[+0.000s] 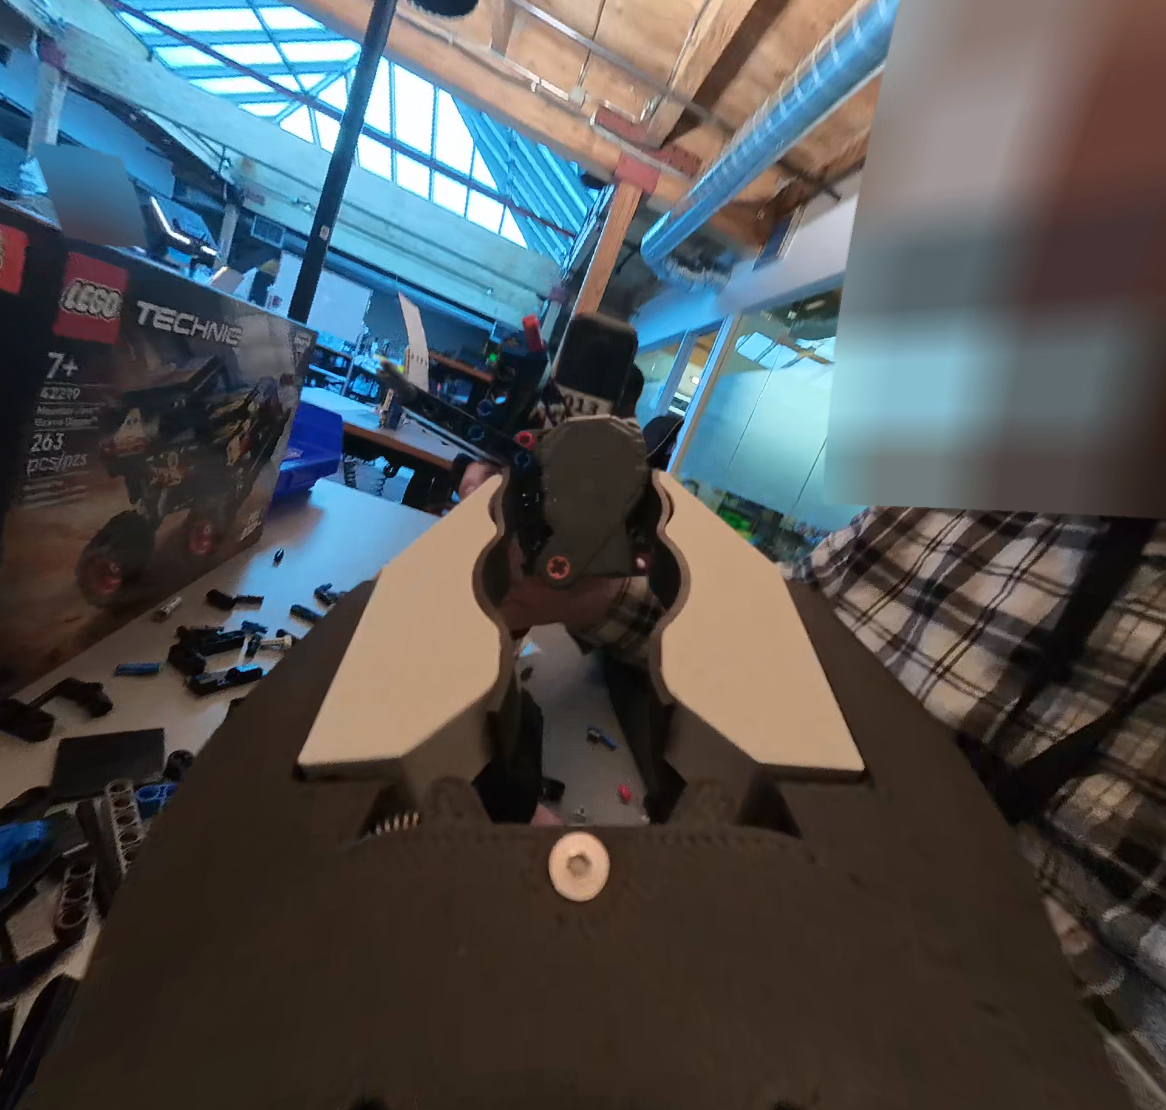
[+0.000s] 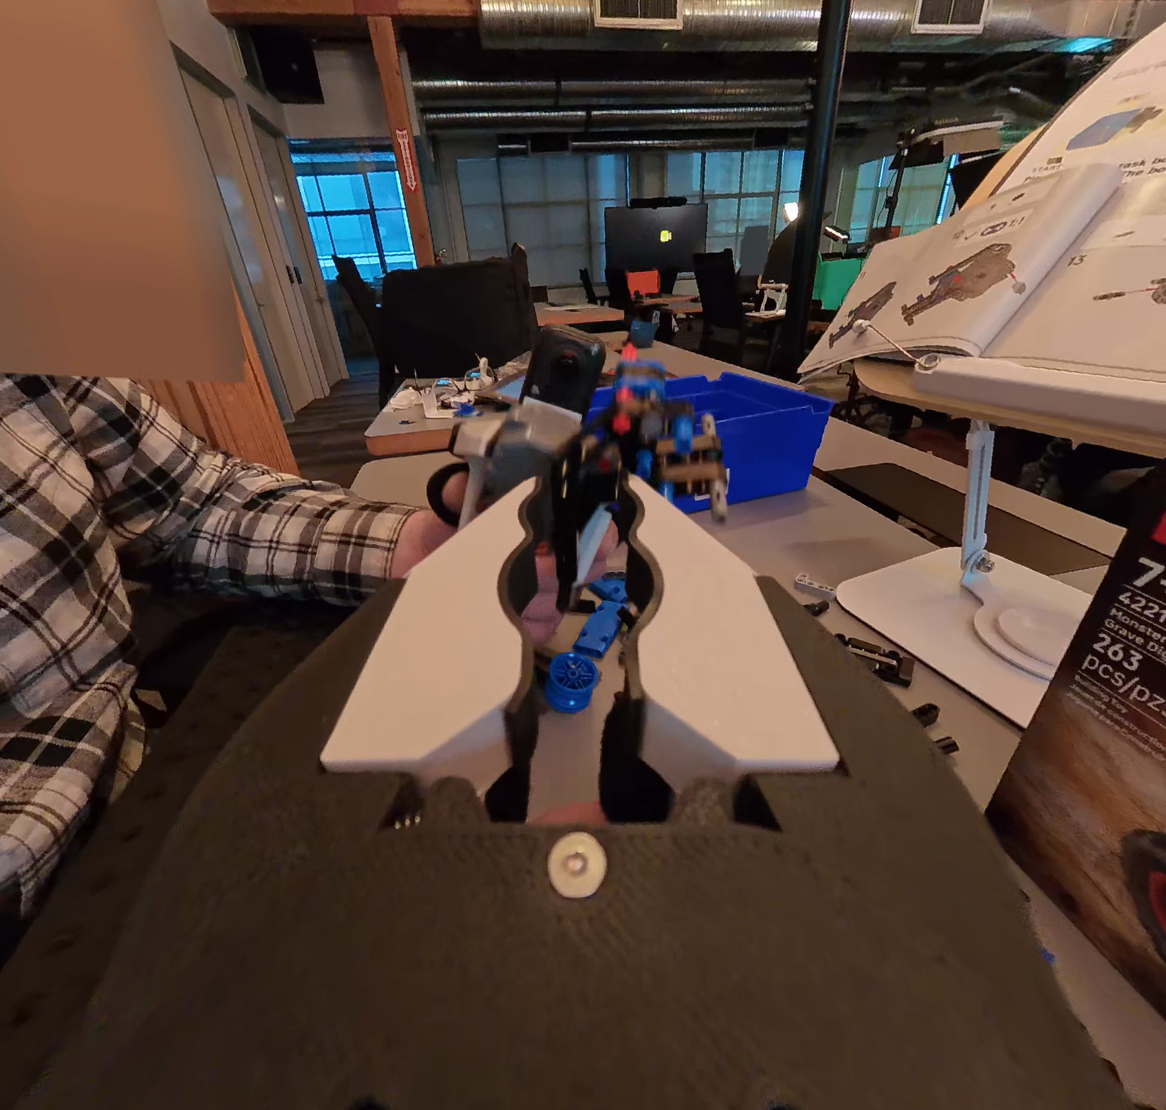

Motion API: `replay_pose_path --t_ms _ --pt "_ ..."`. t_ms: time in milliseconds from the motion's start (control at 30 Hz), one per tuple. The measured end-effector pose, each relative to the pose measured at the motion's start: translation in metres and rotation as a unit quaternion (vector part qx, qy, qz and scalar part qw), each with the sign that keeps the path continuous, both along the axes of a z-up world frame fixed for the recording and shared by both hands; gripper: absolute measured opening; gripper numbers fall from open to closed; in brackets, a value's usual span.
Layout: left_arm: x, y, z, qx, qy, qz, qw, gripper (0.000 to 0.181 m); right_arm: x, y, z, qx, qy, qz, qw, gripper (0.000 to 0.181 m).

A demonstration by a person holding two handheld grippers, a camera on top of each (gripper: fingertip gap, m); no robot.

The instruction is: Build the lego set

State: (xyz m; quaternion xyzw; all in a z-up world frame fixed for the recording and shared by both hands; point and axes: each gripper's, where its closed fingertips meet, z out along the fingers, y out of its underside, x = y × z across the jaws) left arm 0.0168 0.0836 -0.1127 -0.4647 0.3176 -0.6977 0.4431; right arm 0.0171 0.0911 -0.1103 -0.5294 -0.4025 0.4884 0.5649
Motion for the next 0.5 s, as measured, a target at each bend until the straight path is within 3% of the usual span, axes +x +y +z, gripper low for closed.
replay_pose_path --t_ms 267,500 --pt "0.015 -0.010 -0.015 0.059 0.066 0.017 0.996 0.040 0.001 -0.006 0.007 -0.035 0.032 0.032 0.998 0.009" --pt "0.000 0.004 -0.011 0.076 0.079 0.067 0.992 0.049 -0.004 -0.008 -0.005 -0.004 -0.022 0.023 1.000 0.007"
